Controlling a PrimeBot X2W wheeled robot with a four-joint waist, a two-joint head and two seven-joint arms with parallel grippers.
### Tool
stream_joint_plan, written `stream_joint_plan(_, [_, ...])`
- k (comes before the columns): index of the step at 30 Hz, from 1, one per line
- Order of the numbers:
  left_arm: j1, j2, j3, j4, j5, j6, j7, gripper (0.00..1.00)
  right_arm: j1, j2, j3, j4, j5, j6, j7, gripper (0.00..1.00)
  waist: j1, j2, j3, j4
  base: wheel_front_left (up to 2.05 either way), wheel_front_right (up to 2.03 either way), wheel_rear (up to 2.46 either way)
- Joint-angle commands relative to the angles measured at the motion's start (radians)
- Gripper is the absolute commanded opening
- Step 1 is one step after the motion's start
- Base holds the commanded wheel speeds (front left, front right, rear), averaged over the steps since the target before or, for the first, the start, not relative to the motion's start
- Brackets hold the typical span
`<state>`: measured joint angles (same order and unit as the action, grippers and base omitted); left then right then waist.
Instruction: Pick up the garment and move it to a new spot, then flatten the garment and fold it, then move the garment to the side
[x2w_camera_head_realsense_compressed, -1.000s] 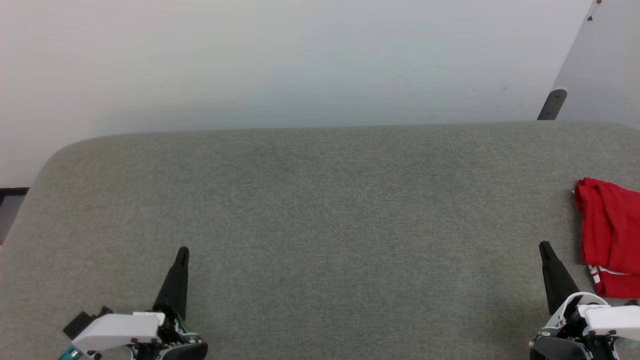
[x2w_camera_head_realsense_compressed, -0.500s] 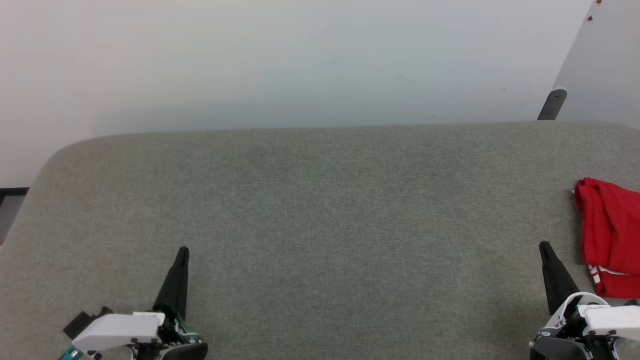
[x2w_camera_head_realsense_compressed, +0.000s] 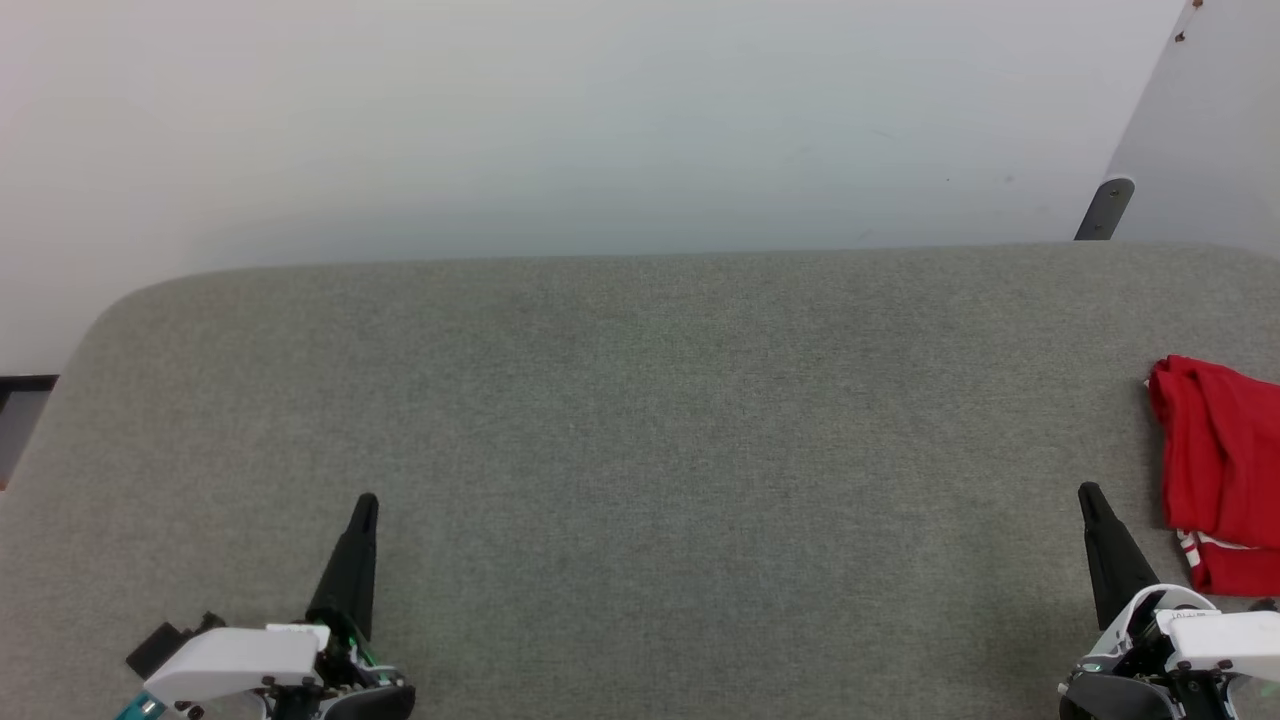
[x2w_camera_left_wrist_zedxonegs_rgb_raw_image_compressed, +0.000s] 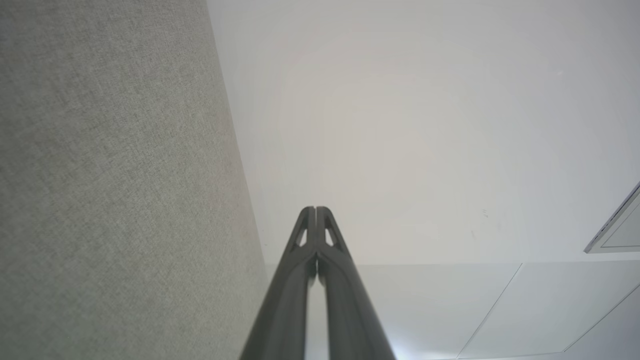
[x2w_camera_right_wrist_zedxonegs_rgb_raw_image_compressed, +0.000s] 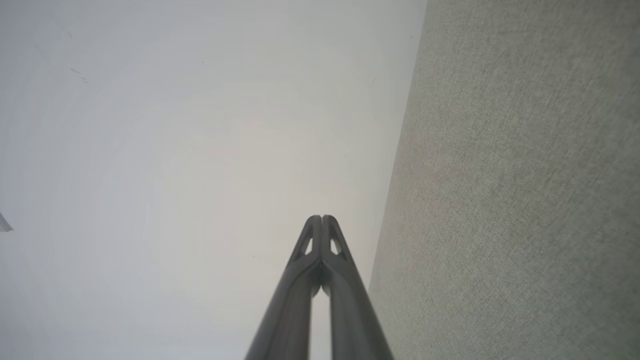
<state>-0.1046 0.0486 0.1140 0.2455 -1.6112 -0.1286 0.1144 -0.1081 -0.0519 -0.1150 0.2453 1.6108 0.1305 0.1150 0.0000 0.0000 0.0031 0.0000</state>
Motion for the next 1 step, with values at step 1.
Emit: stream_joint_plan(1, [-0.009, 0.0, 0.002, -0.001, -0.004, -0.004, 0.003, 0.0, -0.003, 0.004, 0.001, 0.0, 0.004, 0.0, 0.002, 0.0, 0.0, 0.0, 0.0, 0.0, 0.0, 0.0, 0.0])
